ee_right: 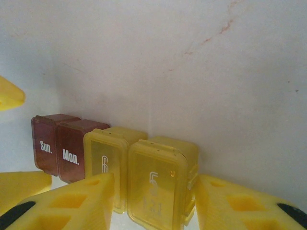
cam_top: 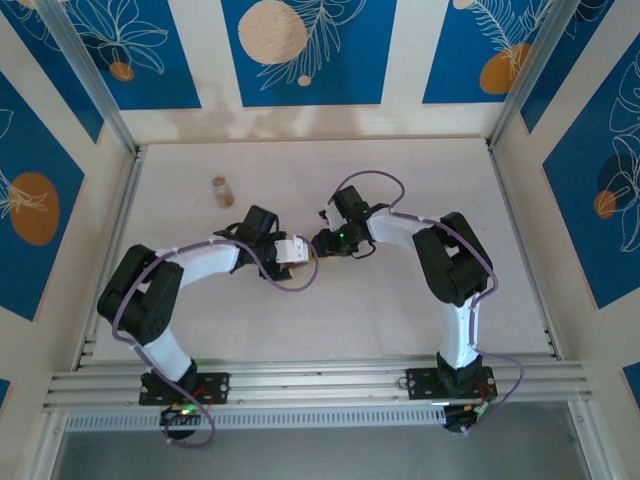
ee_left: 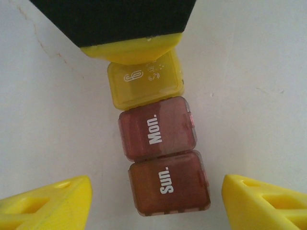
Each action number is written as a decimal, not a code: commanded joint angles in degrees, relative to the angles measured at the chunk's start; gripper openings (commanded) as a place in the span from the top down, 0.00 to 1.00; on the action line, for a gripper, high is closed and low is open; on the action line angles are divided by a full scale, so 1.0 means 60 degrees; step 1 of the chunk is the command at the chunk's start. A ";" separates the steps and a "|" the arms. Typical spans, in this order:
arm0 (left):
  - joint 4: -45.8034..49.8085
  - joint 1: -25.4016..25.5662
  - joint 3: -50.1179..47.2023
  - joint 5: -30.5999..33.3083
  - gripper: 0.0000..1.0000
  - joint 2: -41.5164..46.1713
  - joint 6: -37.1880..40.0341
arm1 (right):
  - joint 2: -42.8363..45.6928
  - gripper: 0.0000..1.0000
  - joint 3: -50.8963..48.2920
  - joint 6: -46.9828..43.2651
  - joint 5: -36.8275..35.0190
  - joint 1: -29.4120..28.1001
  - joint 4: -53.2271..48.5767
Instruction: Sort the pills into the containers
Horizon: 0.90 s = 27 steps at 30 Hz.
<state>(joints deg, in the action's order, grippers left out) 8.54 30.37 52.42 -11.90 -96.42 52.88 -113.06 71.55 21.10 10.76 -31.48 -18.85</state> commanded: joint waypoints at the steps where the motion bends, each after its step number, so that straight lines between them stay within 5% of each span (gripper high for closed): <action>1: 0.0154 0.0084 0.0341 0.0111 0.29 -0.0191 -0.0099 | -0.0145 0.53 -0.0247 0.0042 -0.0086 -0.0105 -0.0388; 10: 0.1312 0.0092 0.0970 -0.0242 0.37 -0.0401 -0.0068 | -0.0157 0.54 -0.0206 -0.0001 -0.0145 -0.0099 -0.0417; 27: 0.2249 0.0080 0.1634 -0.0139 0.36 -0.0898 -0.0097 | -0.0215 0.55 -0.0147 -0.0075 -0.0384 -0.0129 -0.0535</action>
<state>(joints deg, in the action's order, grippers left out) 19.16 30.57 60.82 -12.10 -100.84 52.18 -113.06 71.55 21.08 10.52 -31.53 -18.85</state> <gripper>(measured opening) 0.644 0.453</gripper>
